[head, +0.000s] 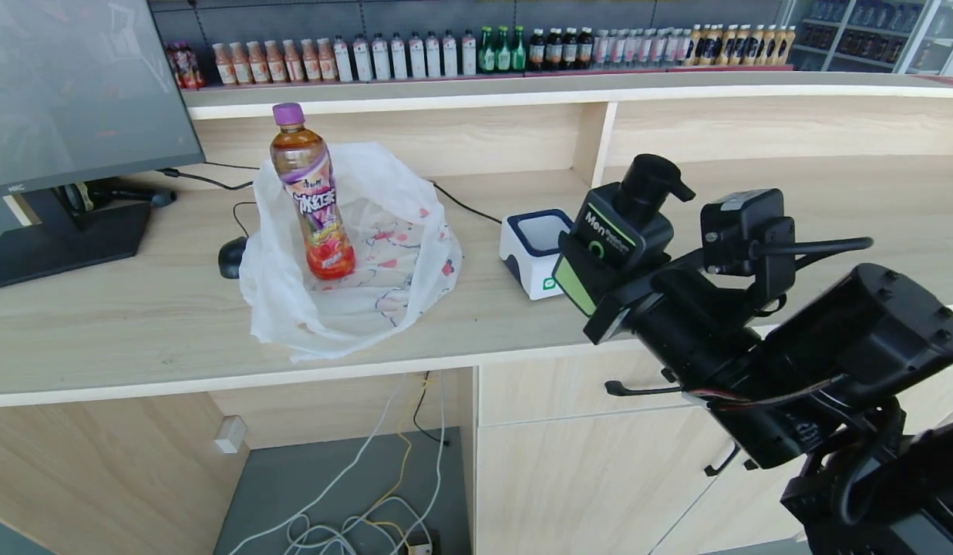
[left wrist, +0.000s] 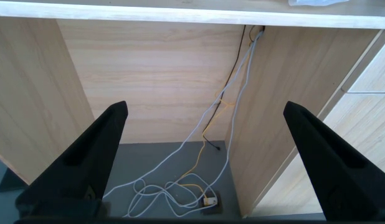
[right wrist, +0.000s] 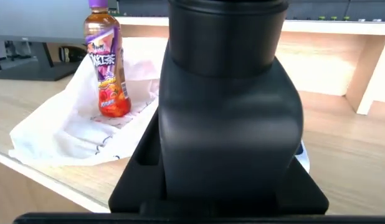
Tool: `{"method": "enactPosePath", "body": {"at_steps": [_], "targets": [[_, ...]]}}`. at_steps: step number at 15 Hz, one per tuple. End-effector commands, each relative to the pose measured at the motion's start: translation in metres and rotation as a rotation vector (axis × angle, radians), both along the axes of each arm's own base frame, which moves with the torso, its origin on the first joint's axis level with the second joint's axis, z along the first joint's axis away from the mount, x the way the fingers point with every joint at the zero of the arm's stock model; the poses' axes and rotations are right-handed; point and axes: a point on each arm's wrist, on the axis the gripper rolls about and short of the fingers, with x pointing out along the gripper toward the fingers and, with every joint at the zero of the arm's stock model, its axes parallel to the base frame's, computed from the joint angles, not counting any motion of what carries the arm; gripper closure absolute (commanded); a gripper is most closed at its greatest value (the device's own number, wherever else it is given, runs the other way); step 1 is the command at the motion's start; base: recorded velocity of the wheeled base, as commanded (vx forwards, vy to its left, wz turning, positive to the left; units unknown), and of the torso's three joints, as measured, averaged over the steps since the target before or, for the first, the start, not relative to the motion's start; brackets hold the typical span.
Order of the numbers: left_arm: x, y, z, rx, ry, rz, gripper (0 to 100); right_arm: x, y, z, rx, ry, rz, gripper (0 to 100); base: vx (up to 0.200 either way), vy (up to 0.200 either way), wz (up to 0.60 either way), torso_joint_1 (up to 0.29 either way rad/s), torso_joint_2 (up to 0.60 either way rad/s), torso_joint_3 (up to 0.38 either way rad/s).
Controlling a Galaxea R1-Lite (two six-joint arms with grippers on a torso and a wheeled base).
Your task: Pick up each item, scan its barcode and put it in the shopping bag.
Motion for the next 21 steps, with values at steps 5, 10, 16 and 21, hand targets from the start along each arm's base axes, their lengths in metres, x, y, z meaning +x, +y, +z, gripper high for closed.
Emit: {"method": "enactPosePath", "body": {"at_steps": [5,10,16,21], "targets": [[0.000,0.000,0.000,-0.002,-0.001,0.000,0,0.004,-0.015,0.020,0.033,-0.067,-0.057,100,0.000,0.120,0.00,0.001,0.00,0.000],[0.000,0.000,0.000,-0.002,-0.001,0.000,0,0.002,-0.016,0.023,0.046,-0.073,-0.056,100,0.000,0.200,0.00,0.000,0.00,0.004],[0.000,0.000,0.000,-0.010,-0.001,0.000,0,0.001,-0.019,0.025,0.069,-0.062,-0.065,100,0.000,0.200,0.00,0.002,0.00,-0.001],[0.000,0.000,0.000,-0.005,-0.001,0.000,0,-0.003,-0.022,0.016,0.049,-0.028,-0.066,100,0.000,0.160,0.00,0.001,0.00,0.000]]}}
